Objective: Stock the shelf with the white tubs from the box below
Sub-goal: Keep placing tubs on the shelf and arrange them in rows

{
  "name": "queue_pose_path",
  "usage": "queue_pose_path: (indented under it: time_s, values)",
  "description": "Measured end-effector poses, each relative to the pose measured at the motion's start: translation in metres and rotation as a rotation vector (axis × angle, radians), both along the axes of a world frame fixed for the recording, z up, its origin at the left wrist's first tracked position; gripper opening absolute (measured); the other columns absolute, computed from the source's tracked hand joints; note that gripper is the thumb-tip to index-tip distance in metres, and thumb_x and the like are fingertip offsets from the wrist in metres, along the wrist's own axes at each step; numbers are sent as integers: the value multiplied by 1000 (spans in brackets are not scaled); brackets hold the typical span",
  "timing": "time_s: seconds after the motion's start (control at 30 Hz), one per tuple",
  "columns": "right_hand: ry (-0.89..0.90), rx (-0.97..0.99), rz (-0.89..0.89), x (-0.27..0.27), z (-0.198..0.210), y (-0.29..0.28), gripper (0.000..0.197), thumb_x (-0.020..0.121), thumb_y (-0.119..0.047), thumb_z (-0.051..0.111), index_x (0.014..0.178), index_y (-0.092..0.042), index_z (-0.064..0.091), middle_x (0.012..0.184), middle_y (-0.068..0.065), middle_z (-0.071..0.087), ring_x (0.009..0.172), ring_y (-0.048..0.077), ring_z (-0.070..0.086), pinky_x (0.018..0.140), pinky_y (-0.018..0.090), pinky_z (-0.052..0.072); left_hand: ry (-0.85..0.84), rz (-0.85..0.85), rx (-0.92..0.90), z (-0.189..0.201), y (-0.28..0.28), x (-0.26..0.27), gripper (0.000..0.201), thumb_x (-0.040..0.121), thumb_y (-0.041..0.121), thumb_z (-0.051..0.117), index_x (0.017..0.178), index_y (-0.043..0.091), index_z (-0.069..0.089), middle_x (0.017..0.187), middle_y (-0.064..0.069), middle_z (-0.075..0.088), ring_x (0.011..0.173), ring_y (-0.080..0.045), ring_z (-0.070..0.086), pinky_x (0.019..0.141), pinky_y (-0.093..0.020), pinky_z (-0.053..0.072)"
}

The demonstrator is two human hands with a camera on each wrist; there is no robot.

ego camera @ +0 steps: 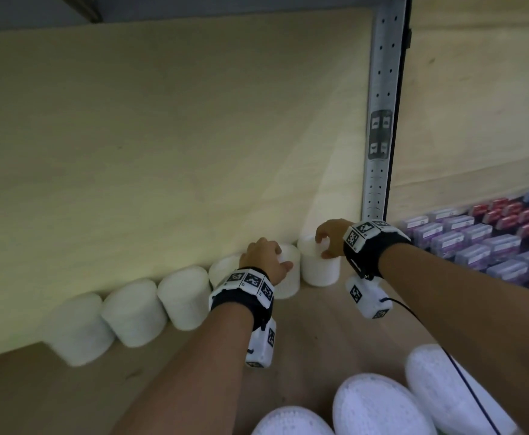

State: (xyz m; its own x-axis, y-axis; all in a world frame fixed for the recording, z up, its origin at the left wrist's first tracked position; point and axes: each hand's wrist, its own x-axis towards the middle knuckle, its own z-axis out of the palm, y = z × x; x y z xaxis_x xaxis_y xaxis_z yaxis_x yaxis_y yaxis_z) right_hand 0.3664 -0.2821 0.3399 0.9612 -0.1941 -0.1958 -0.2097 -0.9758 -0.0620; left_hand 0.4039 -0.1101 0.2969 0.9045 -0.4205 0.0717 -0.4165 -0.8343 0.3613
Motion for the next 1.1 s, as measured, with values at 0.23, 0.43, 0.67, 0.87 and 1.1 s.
queue_pose_path:
  time_s: [0.23, 0.43, 0.67, 0.87, 1.1]
  values:
    - [-9, 79, -7, 0, 0, 4, 46, 92, -4, 46, 137, -15, 48, 148, 7, 39, 134, 26, 42, 106, 31, 38, 3, -11, -4, -2, 0, 0, 45, 86, 41, 62, 123, 15, 55, 131, -7, 47, 124, -28, 43, 104, -41, 38]
    - [-120, 36, -79, 8, -3, 5, 54, 91, -43, 53, 137, -16, 43, 143, 9, 41, 131, 30, 42, 108, 40, 37, 2, -12, -14, -3, 1, 2, 45, 86, 41, 63, 122, 14, 56, 130, -8, 48, 124, -27, 45, 104, -42, 39]
    - [-17, -56, -89, 7, -11, 4, 71, 87, -57, 52, 140, -12, 40, 143, 12, 39, 130, 31, 43, 109, 44, 37, 4, -16, -17, -2, 1, 1, 46, 86, 40, 63, 123, 14, 55, 132, -7, 47, 125, -27, 44, 104, -40, 39]
    - [9, -42, -30, 4, -4, 3, 57, 90, -36, 59, 140, -14, 43, 146, 8, 39, 132, 27, 43, 108, 36, 37, 1, -17, -27, -3, 2, 1, 45, 86, 40, 64, 122, 14, 56, 131, -8, 47, 124, -27, 44, 105, -41, 39]
    - [-9, 68, 5, 2, -5, 2, 51, 93, -3, 43, 140, -20, 45, 151, 6, 34, 139, 26, 36, 110, 34, 34, 13, -4, -56, -3, 2, 0, 45, 85, 39, 65, 122, 14, 56, 131, -8, 48, 125, -27, 45, 105, -42, 39]
